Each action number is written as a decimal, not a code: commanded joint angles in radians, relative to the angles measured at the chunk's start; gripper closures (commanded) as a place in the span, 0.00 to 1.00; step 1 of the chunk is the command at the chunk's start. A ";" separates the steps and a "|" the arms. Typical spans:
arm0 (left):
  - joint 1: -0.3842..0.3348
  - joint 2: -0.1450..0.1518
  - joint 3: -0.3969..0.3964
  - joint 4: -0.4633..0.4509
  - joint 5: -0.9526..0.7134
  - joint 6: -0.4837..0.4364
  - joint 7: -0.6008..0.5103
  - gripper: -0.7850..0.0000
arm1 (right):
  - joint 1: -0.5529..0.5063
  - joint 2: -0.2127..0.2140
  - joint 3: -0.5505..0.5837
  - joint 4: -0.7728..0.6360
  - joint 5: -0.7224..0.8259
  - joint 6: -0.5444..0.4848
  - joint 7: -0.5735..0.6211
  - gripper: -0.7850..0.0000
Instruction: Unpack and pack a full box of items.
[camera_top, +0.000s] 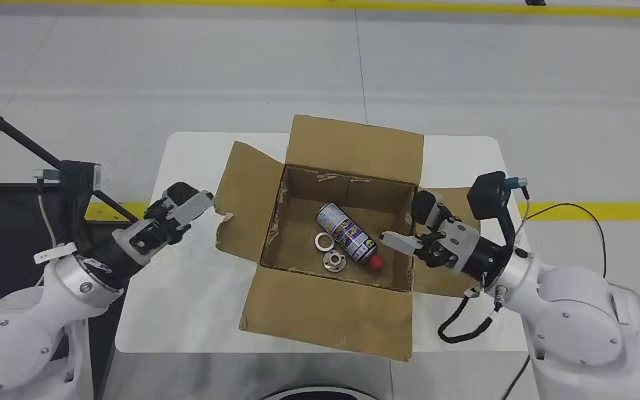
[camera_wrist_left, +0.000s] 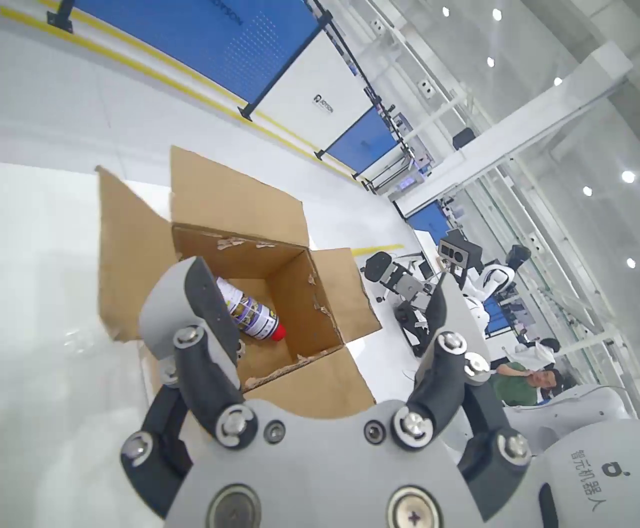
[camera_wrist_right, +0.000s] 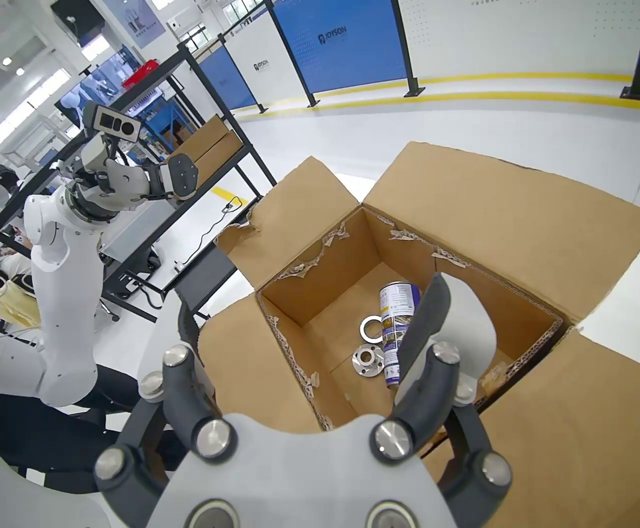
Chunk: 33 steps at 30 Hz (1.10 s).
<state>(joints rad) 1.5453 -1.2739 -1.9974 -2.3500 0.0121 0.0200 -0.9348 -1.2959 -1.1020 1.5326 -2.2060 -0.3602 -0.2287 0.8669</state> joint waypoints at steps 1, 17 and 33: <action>0.059 -0.001 -0.055 0.000 -0.074 -0.016 -0.006 0.00 | 0.000 0.000 0.000 0.000 0.000 0.000 0.000 0.00; -0.133 0.054 -0.047 0.218 -0.104 0.158 -0.146 0.00 | 0.057 -0.008 -0.204 -0.009 -0.312 0.156 -0.049 0.00; -0.255 0.081 0.073 0.337 -0.025 0.224 -0.186 0.00 | 0.062 -0.011 -0.230 0.026 -0.312 0.143 -0.095 0.00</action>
<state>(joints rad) 1.3163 -1.1965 -1.9379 -2.0361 -0.0240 0.2340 -1.1106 -1.2349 -1.1129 1.3051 -2.1825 -0.6708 -0.0845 0.7716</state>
